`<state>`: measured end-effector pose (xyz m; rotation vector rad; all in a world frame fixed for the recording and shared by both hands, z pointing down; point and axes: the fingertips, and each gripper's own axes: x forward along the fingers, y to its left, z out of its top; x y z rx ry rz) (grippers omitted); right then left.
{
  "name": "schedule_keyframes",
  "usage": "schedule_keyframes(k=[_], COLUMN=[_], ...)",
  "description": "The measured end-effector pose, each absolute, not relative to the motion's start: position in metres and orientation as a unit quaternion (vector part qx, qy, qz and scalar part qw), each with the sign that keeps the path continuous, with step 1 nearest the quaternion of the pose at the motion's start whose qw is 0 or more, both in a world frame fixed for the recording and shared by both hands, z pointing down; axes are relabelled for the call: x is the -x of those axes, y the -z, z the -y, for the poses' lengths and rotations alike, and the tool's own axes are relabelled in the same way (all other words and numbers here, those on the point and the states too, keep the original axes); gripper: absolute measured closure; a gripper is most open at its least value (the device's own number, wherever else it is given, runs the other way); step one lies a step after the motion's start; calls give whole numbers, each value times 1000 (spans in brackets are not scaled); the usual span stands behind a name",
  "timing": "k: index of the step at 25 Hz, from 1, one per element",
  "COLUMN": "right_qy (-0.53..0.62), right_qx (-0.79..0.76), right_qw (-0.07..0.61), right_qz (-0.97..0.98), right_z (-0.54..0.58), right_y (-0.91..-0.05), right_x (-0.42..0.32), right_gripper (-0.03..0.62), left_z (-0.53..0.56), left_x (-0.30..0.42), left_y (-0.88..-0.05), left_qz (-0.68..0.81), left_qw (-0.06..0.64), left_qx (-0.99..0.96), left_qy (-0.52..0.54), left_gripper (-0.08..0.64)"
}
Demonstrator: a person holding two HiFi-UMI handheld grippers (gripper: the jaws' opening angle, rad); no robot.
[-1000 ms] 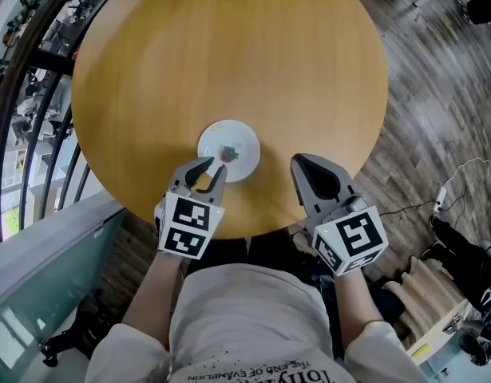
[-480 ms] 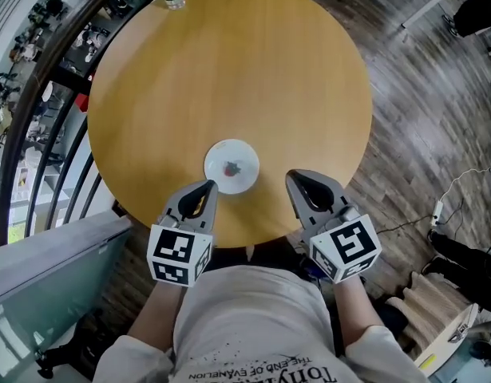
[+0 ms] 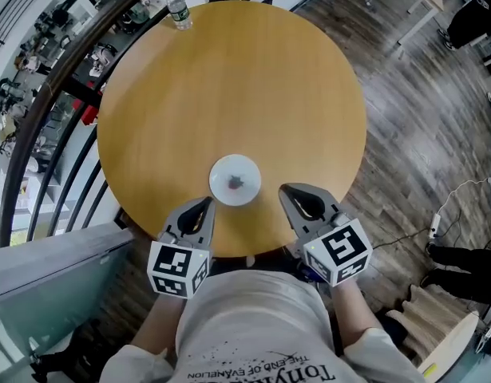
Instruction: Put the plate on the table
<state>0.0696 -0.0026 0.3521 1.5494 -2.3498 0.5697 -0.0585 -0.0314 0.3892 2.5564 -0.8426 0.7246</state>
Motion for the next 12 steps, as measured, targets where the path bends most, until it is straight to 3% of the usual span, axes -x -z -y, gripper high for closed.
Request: schedule_keyframes(k=[12], right_qy=[-189], right_qx=[-531], right_qw=[135], right_qz=[815], right_z=[9], right_y=[-344], right_x=[-71], right_gripper=[568], left_z=[37], left_x=[64], left_y=[-390], left_qz=[312], left_qw=[181], left_qx=[-898], left_qy=[-253], left_gripper=[535])
